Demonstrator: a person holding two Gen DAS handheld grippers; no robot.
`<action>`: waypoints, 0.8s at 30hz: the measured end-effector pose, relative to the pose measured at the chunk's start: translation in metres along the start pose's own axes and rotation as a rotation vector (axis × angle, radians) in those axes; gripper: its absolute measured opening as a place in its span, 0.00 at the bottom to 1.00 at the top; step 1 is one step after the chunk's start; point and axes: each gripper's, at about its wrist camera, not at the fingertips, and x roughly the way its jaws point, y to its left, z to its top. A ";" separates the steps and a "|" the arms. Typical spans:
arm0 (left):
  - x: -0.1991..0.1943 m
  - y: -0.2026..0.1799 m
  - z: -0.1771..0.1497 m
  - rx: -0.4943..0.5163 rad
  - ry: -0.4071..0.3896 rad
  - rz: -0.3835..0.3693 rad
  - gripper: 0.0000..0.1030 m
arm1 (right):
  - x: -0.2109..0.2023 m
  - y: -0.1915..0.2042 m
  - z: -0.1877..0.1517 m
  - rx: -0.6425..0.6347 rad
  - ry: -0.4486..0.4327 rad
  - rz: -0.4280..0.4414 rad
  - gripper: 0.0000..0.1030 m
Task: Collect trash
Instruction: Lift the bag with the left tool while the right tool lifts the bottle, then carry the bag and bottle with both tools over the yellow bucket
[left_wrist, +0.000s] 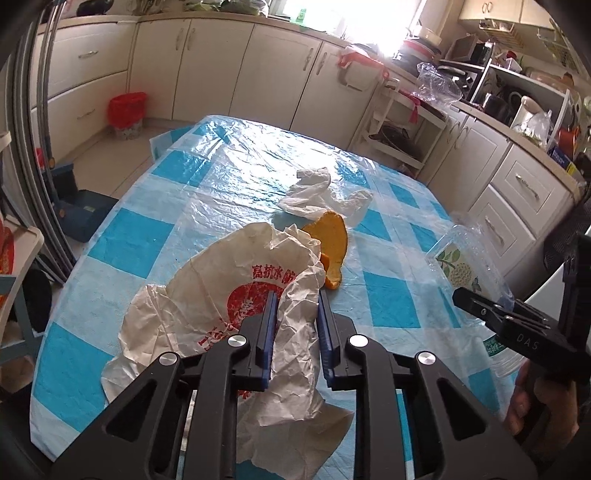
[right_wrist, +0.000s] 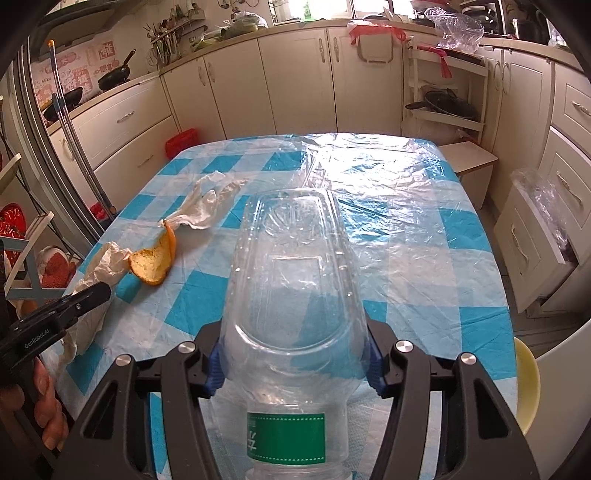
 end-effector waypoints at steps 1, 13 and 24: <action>-0.003 0.001 0.001 -0.013 -0.003 -0.013 0.18 | -0.002 -0.001 0.000 0.001 -0.004 0.003 0.56; -0.034 -0.021 0.005 -0.002 -0.049 -0.056 0.18 | -0.017 -0.033 -0.002 0.073 -0.025 0.015 0.56; -0.048 -0.096 -0.008 0.199 -0.067 -0.060 0.18 | -0.046 -0.080 -0.010 0.196 -0.081 -0.030 0.56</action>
